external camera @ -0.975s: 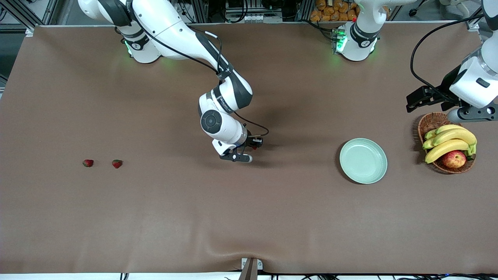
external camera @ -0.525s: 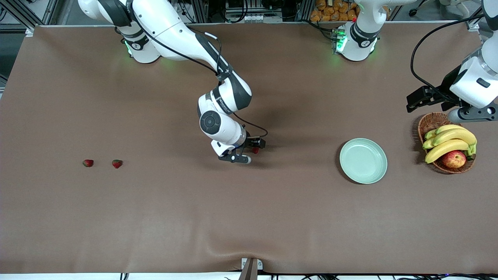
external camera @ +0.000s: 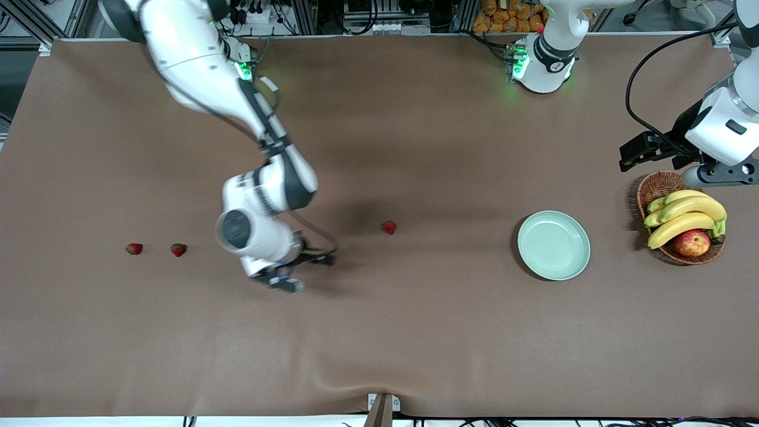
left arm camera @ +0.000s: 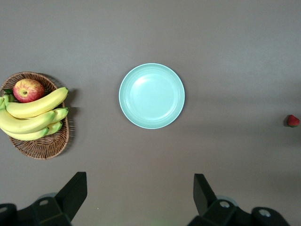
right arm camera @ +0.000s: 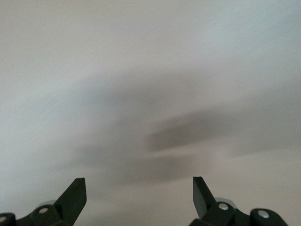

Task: Collect all strawberries into plate
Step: 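Return the right gripper to the remaining strawberries and grasp one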

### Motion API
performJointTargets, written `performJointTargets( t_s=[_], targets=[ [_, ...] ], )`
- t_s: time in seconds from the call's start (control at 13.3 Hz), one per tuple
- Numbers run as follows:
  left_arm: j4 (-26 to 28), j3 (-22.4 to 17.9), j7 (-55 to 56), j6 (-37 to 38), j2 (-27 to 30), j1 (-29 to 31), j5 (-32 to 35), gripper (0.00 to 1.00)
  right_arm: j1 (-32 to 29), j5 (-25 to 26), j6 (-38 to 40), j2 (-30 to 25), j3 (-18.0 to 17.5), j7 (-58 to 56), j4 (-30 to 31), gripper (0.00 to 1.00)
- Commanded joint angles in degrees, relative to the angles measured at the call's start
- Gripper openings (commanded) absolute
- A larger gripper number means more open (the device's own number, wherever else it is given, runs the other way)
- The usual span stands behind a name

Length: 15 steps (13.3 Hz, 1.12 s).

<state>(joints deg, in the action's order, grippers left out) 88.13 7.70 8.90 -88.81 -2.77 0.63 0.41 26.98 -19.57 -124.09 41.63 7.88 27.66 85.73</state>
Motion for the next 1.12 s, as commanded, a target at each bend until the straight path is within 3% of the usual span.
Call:
performJointTargets(
  t_s=[0.0, 0.38, 0.67, 1.05],
  targets=[
    [0.7, 0.4, 0.6, -0.8, 0.6, 0.3, 0.3, 1.0, -6.4, 5.1, 5.4, -2.7, -1.1, -6.1, 1.5, 1.0],
    [0.7, 0.4, 0.6, -2.3, 0.4, 0.3, 0.3, 1.0, -17.1, 8.3, 10.2, -2.6, -0.9, -28.5, 1.6, 1.0],
    [0.6, 0.2, 0.6, -2.5, 0.7, 0.3, 0.3, 1.0, -21.9, 15.3, 10.3, -2.1, -0.9, -34.9, 3.8, 1.0],
    [0.5, -0.1, 0.7, -2.5, 0.8, 2.0, 0.0, 1.0, -25.8, 15.3, 9.7, -0.7, -0.9, -40.5, 5.8, 1.0]
  ],
)
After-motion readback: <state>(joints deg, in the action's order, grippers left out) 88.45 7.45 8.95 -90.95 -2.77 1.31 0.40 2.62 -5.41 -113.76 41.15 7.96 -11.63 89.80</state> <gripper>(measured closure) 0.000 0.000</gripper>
